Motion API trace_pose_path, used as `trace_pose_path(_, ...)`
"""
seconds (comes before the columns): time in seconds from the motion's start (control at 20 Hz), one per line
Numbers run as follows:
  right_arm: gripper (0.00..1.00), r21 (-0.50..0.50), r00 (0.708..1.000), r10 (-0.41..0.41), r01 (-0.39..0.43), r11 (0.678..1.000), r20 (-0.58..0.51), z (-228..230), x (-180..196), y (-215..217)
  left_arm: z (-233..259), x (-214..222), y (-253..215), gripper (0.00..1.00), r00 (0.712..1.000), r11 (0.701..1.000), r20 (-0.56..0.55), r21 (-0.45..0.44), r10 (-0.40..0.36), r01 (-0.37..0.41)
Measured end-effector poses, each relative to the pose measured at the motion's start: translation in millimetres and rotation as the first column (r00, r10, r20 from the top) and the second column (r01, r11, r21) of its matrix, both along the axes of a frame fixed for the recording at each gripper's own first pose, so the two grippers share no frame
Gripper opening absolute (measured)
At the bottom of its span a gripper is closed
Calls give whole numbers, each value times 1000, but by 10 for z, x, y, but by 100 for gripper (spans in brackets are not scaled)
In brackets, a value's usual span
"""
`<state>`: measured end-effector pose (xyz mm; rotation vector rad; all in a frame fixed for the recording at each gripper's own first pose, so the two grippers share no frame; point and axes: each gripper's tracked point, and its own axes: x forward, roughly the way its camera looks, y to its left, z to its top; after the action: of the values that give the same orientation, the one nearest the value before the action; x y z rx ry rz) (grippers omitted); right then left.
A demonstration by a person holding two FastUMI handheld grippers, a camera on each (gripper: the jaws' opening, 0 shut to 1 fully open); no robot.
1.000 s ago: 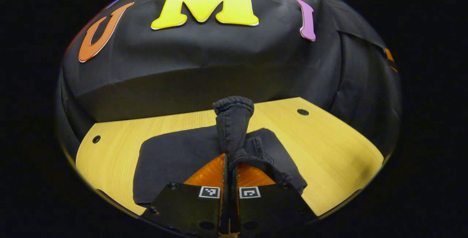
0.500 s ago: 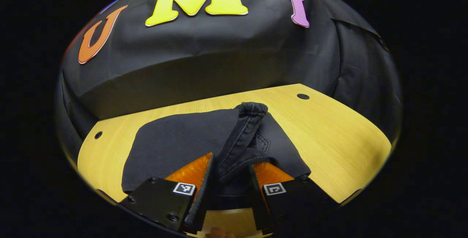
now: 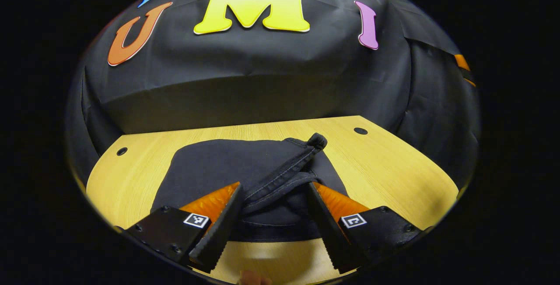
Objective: Grasp the waist and the cuffs of the jeans and fold them to make the two legs overlap; first hold the waist and fold one-third of the jeans toward the cuffs, then hold the cuffs and fold the remaining one-third in the same direction to finish folding.
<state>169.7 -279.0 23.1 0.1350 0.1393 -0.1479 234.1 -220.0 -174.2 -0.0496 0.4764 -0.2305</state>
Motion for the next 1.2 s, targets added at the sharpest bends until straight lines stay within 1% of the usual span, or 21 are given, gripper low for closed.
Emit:
trace_pose_path(0.1, 94, 0, 1000, 8, -8, 1000, 0, 5, 6, 69, 68, -47, -18, 97, 1000, 1000, 10, -24, -8, 9)
trace_pose_path(0.15, 97, 1, 1000, 14, -14, 1000, 0, 7, -1, 108, 123, -81, -15, 97, 1000, 999, 19, -31, -13, 13)
trace_pose_path(0.2, 94, 2, 1000, 19, -19, 1000, 2, 9, -6, 165, 199, -171, 8, 97, 999, 999, 32, -39, -17, 18)
trace_pose_path(0.45, 94, 21, 999, 47, -47, 999, -14, -113, -21, 454, 400, -368, 167, 97, 998, 997, 65, -80, -6, 11)
trace_pose_path(0.5, 97, 21, 998, 53, -53, 998, -16, -134, -31, 525, 437, -398, 240, 97, 998, 996, 70, -84, 0, 6)
trace_pose_path(0.55, 94, 23, 998, 66, -66, 998, -21, -182, -41, 662, 513, -434, 343, 97, 997, 996, 81, -89, 12, -5)
trace_pose_path(0.6, 94, 30, 997, 77, -77, 997, -22, -195, -48, 760, 625, -476, 516, 97, 995, 995, 99, -93, 31, -22)
trace_pose_path(0.85, 94, 52, 992, 127, -127, 991, -12, -247, -84, 1243, 1035, -579, 1015, 97, 980, 991, 173, -101, 102, -86)
trace_pose_path(0.9, 97, 54, 990, 138, -137, 989, -9, -233, -97, 1329, 1117, -615, 1106, 97, 976, 990, 185, -102, 113, -95)
trace_pose_path(0.95, 97, 54, 989, 147, -146, 988, -6, -236, -113, 1417, 1197, -634, 1195, 97, 972, 989, 200, -102, 123, -104)
trace_pose_path(1.0, 94, 51, 988, 156, -156, 986, -1, -220, -133, 1499, 1262, -668, 1269, 97, 968, 989, 213, -99, 130, -111)
trace_pose_path(1.05, 97, 46, 986, 164, -164, 985, 3, -207, -162, 1580, 1328, -705, 1341, 97, 964, 988, 226, -96, 138, -118)
trace_pose_path(1.1, 94, 42, 985, 172, -172, 984, 6, -193, -180, 1652, 1402, -750, 1408, 97, 960, 988, 238, -96, 144, -124)
trace_pose_path(1.2, 94, 37, 983, 184, -185, 982, 13, -176, -241, 1776, 1493, -847, 1503, 97, 955, 986, 253, -94, 155, -135)
